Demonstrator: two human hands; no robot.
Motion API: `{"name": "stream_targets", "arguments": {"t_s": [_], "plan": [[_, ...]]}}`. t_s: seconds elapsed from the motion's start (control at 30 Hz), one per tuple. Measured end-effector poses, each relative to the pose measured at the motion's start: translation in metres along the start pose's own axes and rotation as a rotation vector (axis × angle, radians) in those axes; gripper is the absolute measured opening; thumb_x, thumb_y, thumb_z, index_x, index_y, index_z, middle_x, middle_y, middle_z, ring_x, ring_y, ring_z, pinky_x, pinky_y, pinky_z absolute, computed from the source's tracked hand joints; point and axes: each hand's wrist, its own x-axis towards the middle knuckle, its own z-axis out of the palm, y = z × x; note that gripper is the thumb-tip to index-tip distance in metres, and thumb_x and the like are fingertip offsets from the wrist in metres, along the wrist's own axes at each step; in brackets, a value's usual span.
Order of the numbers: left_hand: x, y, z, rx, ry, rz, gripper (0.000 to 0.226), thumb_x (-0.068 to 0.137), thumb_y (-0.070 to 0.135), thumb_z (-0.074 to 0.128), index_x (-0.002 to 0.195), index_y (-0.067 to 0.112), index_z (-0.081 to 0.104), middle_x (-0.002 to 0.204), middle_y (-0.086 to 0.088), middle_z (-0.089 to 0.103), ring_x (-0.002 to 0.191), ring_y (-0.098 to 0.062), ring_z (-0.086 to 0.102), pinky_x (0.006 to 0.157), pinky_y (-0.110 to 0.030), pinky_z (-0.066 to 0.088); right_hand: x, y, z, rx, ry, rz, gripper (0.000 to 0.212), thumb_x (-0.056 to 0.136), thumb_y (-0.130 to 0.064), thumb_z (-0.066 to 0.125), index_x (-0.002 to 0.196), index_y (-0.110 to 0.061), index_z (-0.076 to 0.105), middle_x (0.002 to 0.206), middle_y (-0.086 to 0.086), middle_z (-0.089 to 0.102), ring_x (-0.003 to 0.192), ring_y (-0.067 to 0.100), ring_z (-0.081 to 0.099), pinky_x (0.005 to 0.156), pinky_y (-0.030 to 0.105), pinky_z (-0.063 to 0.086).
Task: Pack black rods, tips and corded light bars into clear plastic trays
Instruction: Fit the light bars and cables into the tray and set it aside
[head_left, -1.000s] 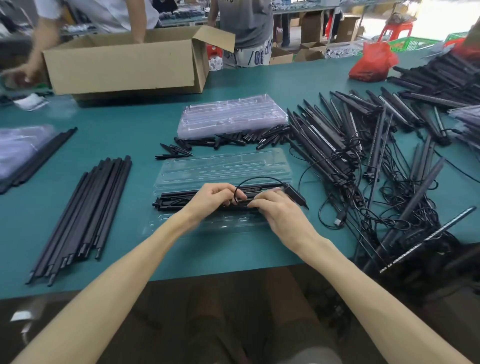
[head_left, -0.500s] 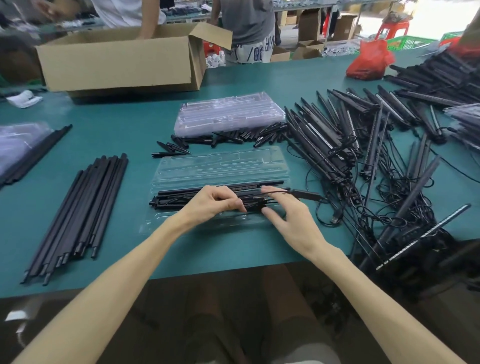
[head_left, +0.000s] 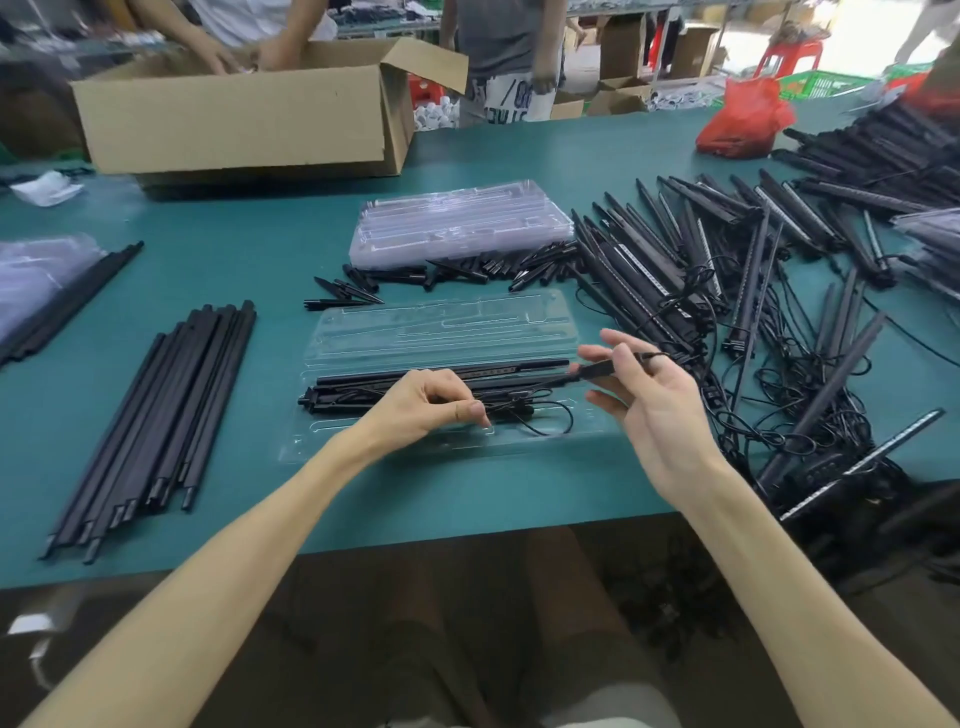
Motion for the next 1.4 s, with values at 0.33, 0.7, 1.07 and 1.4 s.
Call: {"name": "stream_targets", "arguments": {"t_s": [0.33,0.7,1.07,1.4], "plan": [[-0.001,0.001,0.005,0.022,0.106,-0.054,0.027,0.102,0.024,0.058,0.128,0.021,0.064,0.099,0.003,0.076,0.09,0.002,0.066,0.08,-0.008,0.043,0.024,-0.059,0.028,-0.907,0.006,-0.737,0.04,0.094,0.018,0.047,0.128,0.0,0.056,0.11,0.013,0.063,0.105,0.022,0.061,0.096,0.019,0.05],[-0.001,-0.004,0.005,0.104,0.164,-0.084,0.026,0.107,0.028,0.047,0.113,0.025,0.072,0.098,0.009,0.076,0.091,-0.031,0.066,0.086,-0.045,0.051,0.009,-0.016,0.054,-1.406,-0.395,-0.478,0.038,0.092,0.005,0.044,0.126,-0.01,0.051,0.105,0.009,0.064,0.097,0.026,0.062,0.087,0.04,0.047],[0.0,0.0,0.009,-0.009,0.226,-0.06,0.042,0.11,0.033,0.037,0.091,0.023,0.072,0.091,0.006,0.074,0.087,-0.01,0.064,0.089,-0.027,0.047,0.022,0.044,0.076,-1.422,-0.48,-0.497,0.036,0.091,-0.011,0.071,0.125,-0.019,0.063,0.105,0.005,0.052,0.084,0.031,0.056,0.079,0.04,0.046],[-0.001,-0.008,0.008,-0.018,0.283,-0.081,0.03,0.103,0.037,0.054,0.094,0.016,0.073,0.089,0.002,0.072,0.083,-0.008,0.063,0.081,-0.026,0.048,0.02,0.066,0.075,-1.171,-0.356,-0.456,0.025,0.079,-0.026,0.081,0.091,-0.01,0.067,0.09,-0.001,0.06,0.093,0.019,0.044,0.082,0.031,0.04]]}}
